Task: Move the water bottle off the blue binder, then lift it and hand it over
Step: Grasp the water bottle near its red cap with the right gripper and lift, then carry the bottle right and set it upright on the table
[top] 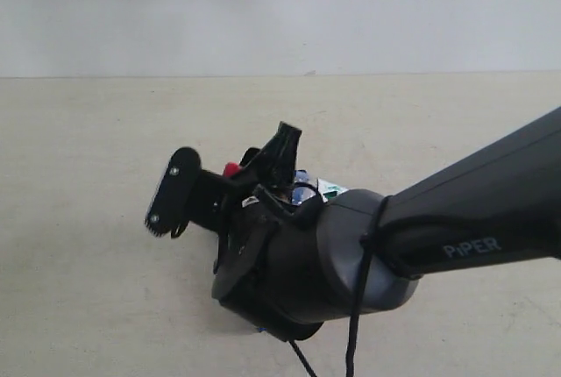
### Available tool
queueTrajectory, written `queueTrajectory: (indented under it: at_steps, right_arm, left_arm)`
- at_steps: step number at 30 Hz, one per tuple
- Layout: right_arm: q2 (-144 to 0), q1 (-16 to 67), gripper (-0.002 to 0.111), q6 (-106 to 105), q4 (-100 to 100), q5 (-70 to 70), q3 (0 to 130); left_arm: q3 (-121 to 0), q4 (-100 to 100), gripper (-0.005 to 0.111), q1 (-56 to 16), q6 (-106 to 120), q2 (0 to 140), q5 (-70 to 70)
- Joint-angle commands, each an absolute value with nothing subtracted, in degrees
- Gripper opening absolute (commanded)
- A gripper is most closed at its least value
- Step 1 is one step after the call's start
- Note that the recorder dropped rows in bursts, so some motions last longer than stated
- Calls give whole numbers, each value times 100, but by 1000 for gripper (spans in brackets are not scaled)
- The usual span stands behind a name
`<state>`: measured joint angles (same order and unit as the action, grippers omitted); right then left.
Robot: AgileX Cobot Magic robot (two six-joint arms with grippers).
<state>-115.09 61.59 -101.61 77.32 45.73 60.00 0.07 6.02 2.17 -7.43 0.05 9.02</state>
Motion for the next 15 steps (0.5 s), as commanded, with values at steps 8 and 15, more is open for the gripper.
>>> queueTrajectory:
  at_steps: [8, 15]
  right_arm:
    - [-10424, 5123, 0, -7690, 7271, 5651, 6002]
    - [-9890, 4239, 0, -6554, 7120, 5401, 6002]
  left_arm:
    - [0, 583, 4, 215, -746, 0, 855]
    - [0, 583, 4, 215, -746, 0, 855]
